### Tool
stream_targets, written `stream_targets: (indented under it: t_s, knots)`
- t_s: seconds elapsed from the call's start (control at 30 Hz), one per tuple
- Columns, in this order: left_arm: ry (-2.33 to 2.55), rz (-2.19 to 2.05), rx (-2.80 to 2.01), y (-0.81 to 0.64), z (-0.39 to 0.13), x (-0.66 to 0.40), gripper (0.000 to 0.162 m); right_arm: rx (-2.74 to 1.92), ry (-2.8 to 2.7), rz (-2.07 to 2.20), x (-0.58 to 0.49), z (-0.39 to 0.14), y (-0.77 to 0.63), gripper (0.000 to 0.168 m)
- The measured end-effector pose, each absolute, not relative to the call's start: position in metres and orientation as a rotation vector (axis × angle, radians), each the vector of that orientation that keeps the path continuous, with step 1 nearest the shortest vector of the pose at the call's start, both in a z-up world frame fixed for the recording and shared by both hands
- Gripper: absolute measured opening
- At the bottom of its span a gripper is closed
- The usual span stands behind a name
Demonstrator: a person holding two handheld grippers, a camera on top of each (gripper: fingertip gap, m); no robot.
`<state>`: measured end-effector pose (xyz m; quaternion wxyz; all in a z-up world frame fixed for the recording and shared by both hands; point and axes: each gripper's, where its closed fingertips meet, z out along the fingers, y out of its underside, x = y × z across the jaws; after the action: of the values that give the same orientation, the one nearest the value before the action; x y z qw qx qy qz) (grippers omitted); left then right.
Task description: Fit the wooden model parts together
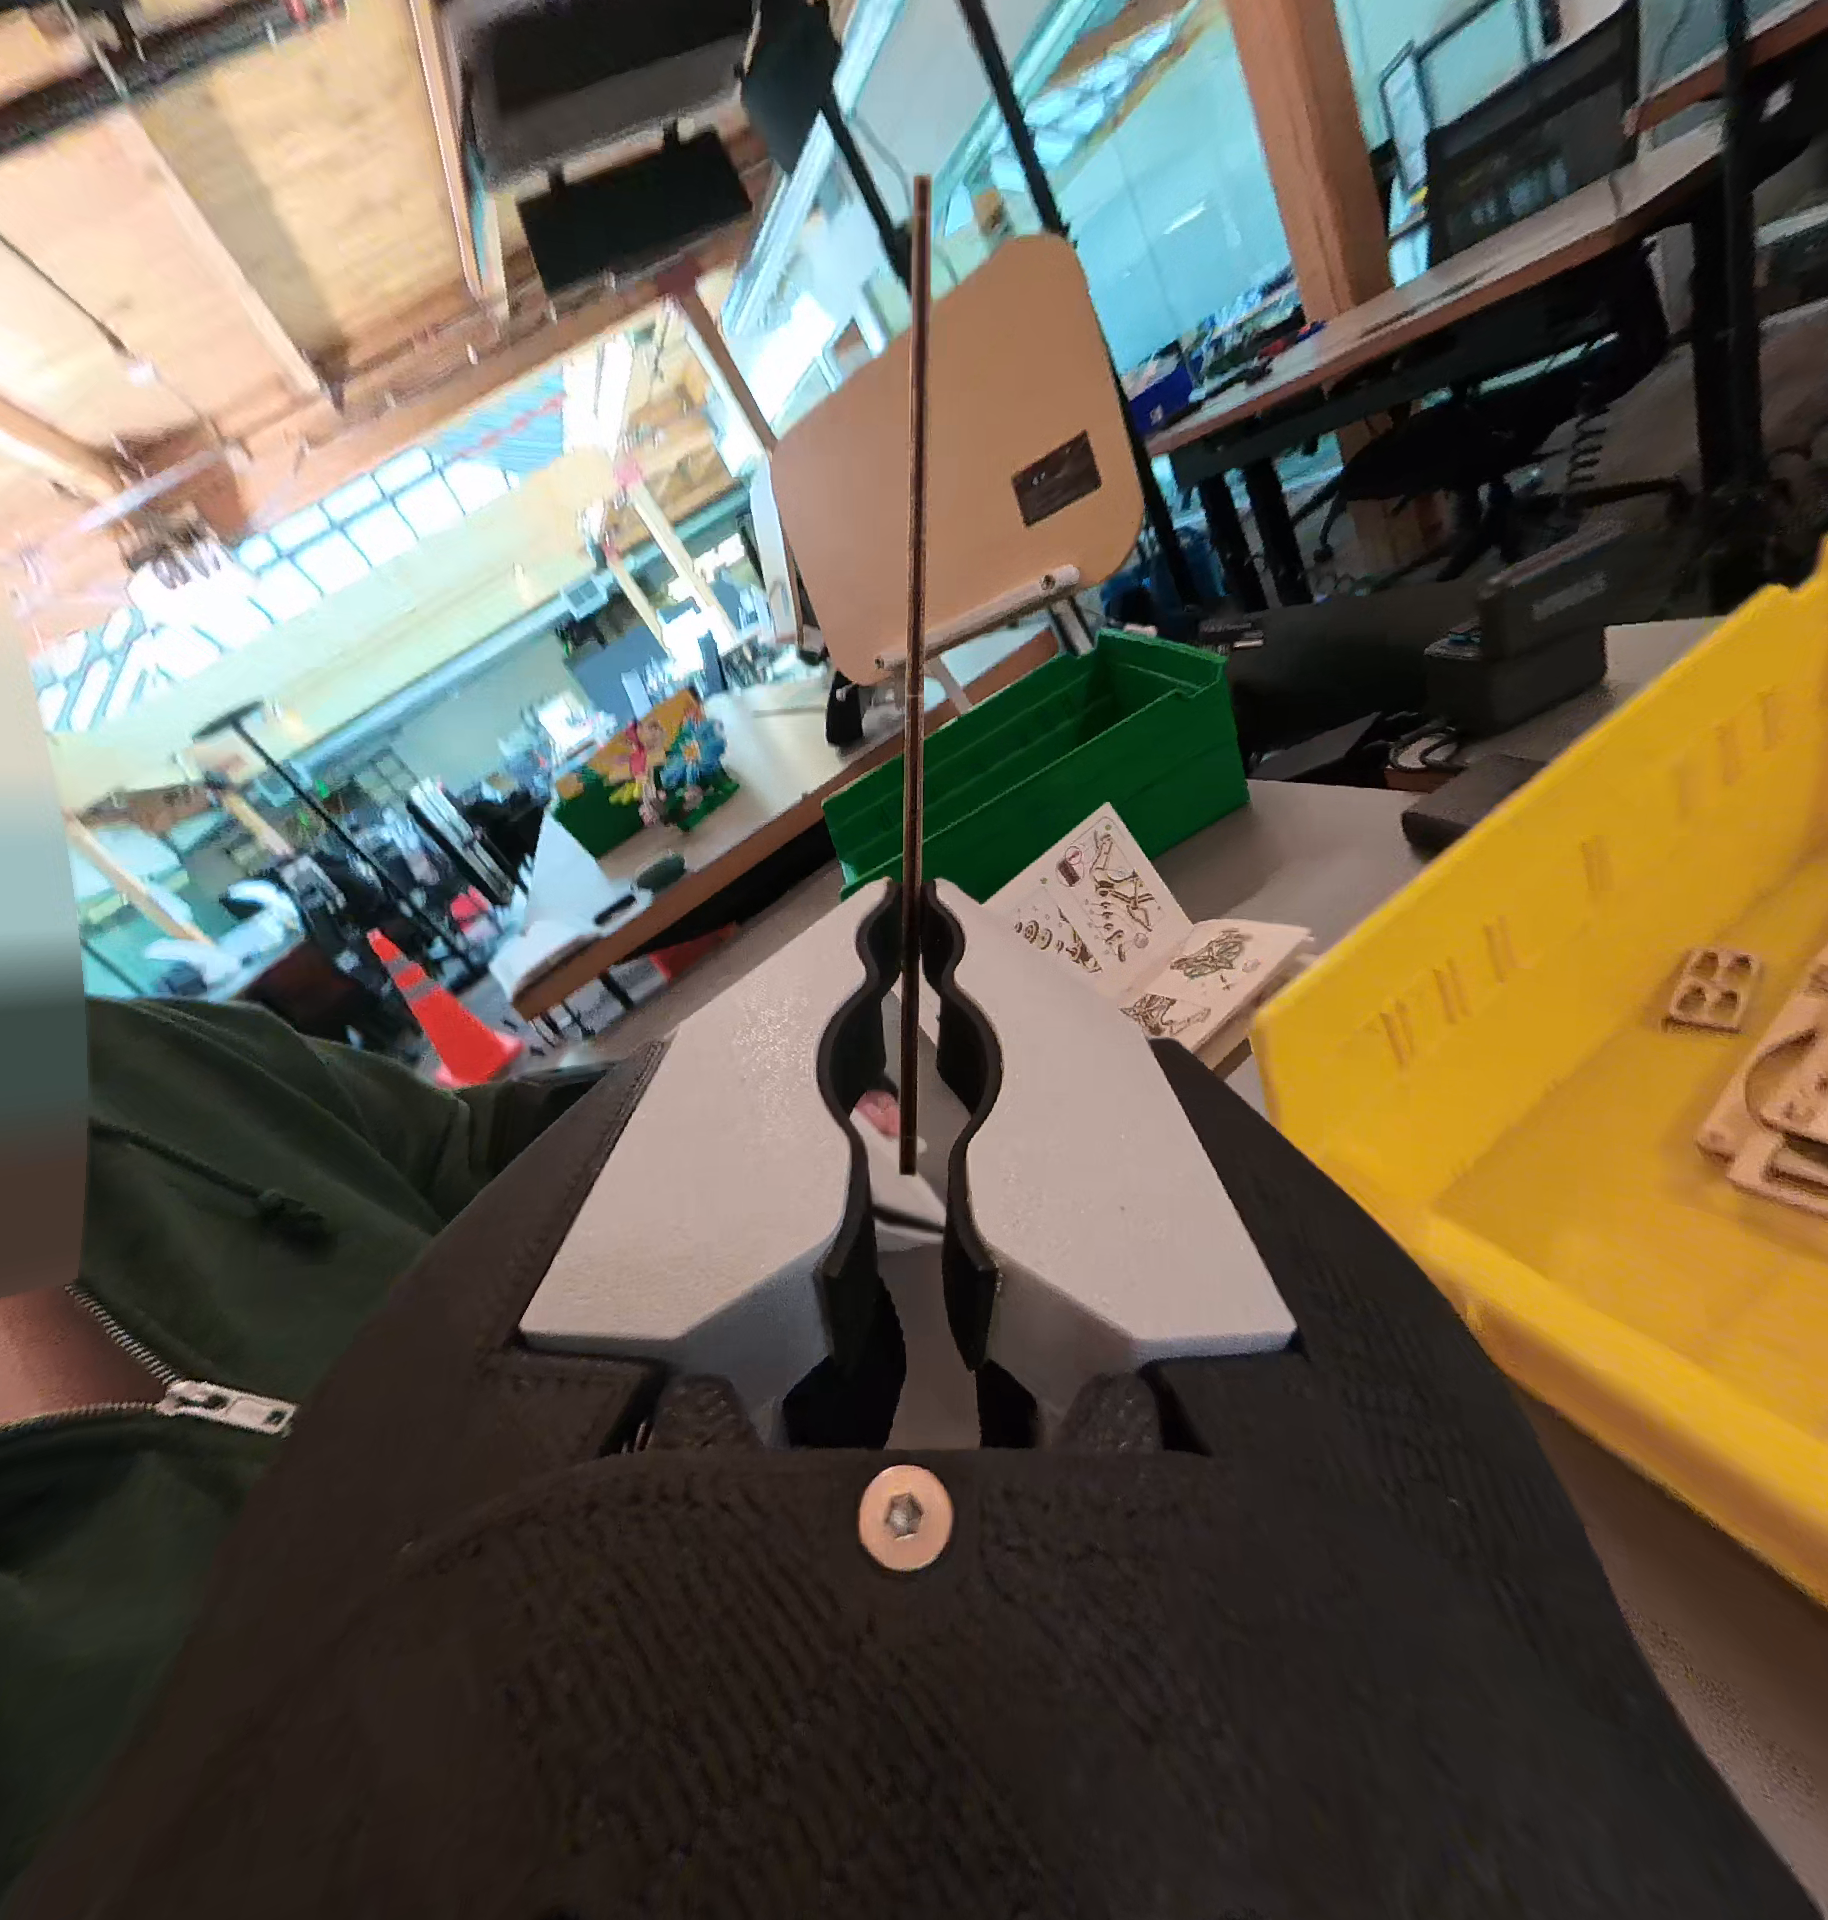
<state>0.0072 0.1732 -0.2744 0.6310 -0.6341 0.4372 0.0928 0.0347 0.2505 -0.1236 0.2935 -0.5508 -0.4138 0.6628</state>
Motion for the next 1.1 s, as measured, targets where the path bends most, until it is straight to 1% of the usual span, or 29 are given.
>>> stream_targets:
  t_s: [0.2, 0.27, 0.37, 0.47, 0.57, 0.73, 0.77, 0.8, 0.93, 1.03, 1.1]
  knots:
    - [1.100, 0.264, -1.416, 0.170, -0.282, 0.020, 0.000, -1.371, -1.622, 1.504, -0.094, -0.089, 0.203, 0.001]
    - [1.116, 0.269, -1.404, 0.169, -0.282, 0.023, 0.000, -1.373, -1.718, 1.523, -0.147, -0.078, 0.184, 0.001]
    - [1.107, 0.261, -1.413, 0.169, -0.282, 0.021, 0.000, -1.536, -1.754, 1.640, -0.224, -0.077, 0.167, 0.001]
    - [1.098, 0.248, -1.415, 0.169, -0.281, 0.021, 0.000, -1.798, -1.815, 1.683, -0.280, -0.110, 0.151, 0.001]
    - [1.109, 0.252, -1.414, 0.169, -0.282, 0.023, 0.000, -1.990, -1.930, 1.526, -0.310, -0.161, 0.140, 0.001]
    - [1.112, 0.245, -1.418, 0.169, -0.283, 0.024, 0.000, -2.124, -1.957, 1.329, -0.334, -0.210, 0.140, 0.001]
    - [1.111, 0.244, -1.419, 0.169, -0.283, 0.024, 0.000, -2.115, -1.954, 1.293, -0.334, -0.212, 0.144, 0.004]
    - [1.110, 0.244, -1.420, 0.169, -0.283, 0.024, 0.000, -2.088, -1.944, 1.282, -0.332, -0.210, 0.148, 0.017]
    - [1.113, 0.247, -1.424, 0.169, -0.284, 0.024, 0.000, -1.917, -1.906, 1.239, -0.298, -0.172, 0.183, 0.033]
    - [1.114, 0.247, -1.424, 0.170, -0.285, 0.024, 0.000, -1.826, -1.792, 1.168, -0.250, -0.134, 0.241, 0.035]
    - [1.114, 0.246, -1.424, 0.171, -0.285, 0.025, 0.000, -1.815, -1.624, 1.047, -0.211, -0.115, 0.305, 0.036]
